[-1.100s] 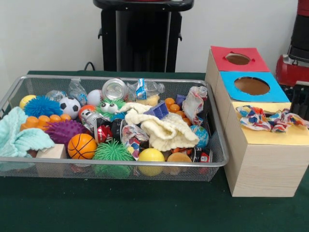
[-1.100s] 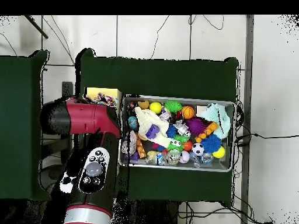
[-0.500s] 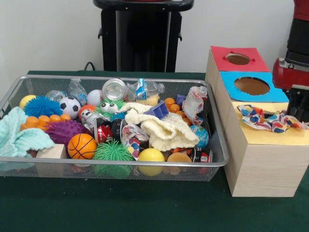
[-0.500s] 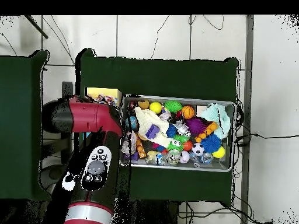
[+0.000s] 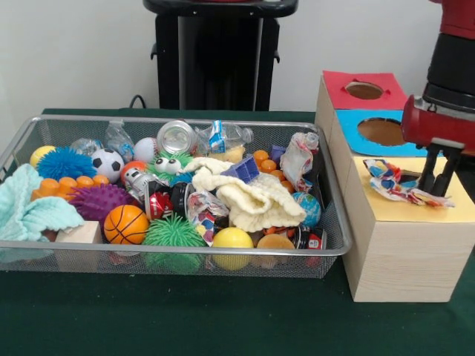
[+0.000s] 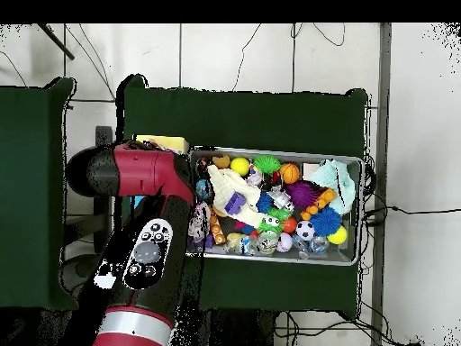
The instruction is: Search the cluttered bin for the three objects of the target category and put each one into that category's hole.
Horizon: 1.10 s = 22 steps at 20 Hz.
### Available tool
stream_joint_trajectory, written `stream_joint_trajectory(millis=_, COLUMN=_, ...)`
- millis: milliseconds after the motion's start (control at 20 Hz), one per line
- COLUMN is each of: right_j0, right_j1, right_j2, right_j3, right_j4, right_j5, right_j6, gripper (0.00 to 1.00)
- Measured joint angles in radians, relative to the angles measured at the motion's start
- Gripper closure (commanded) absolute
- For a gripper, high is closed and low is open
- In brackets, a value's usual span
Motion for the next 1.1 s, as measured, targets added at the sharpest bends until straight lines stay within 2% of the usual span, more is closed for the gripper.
stream_joint_trajectory(millis=450, right_j0=0.004, right_j1=0.031, right_j2=-0.026, right_j3=-0.057, right_j4=-0.003, right_j5=0.072, right_j6=0.0, gripper=1.0)
stream_joint_trajectory(millis=1100, right_j0=-0.021, right_j1=0.052, right_j2=-0.016, right_j3=-0.117, right_j4=0.005, right_j5=0.192, right_j6=0.0, gripper=1.0)
